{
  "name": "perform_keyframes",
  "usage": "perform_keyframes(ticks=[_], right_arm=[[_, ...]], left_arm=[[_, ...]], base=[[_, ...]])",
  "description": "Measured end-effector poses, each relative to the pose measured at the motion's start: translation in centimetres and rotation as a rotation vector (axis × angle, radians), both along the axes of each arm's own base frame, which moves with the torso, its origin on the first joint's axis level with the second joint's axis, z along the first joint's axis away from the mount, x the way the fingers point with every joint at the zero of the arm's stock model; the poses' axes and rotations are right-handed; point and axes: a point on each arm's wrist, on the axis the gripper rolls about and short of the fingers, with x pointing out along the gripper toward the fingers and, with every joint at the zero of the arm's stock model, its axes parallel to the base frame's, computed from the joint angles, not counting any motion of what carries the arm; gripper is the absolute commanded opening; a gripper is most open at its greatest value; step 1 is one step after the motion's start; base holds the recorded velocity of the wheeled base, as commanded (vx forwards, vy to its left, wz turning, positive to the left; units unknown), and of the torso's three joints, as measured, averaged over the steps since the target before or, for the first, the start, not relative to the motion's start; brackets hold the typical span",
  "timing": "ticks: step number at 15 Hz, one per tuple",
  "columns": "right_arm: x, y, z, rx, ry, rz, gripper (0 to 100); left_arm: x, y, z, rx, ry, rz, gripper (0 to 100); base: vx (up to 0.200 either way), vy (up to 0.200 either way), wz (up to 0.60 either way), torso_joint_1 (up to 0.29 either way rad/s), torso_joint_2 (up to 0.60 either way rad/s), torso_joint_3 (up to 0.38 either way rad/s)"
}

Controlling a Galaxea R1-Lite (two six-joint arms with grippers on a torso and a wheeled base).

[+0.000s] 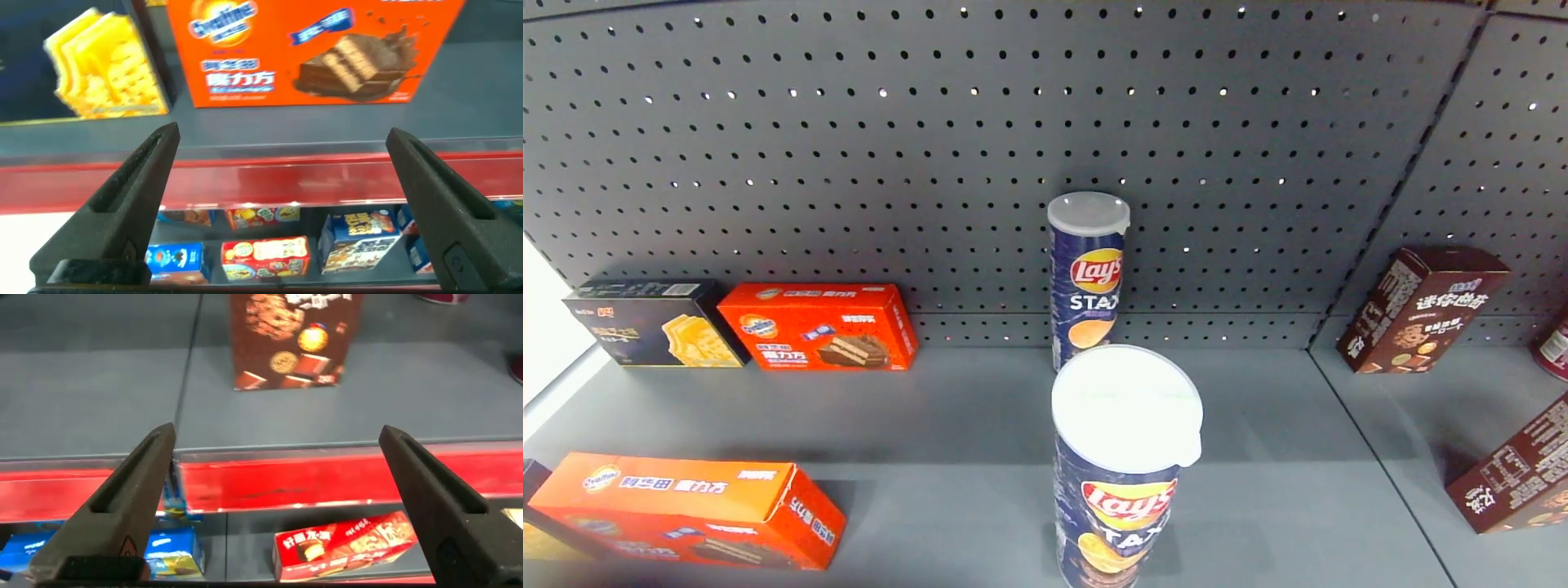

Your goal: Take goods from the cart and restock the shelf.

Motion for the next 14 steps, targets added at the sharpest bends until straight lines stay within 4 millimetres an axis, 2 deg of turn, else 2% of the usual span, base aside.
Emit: perform_keyframes(ticks=[14], right_arm=[[0.0,0.0,0.0,0.0,0.0,0.0,100]], left_arm=[[0.0,0.0,0.0,0.0,0.0,0.0,100]], base=[[0.0,0.0,0.0,0.0,0.0,0.0]])
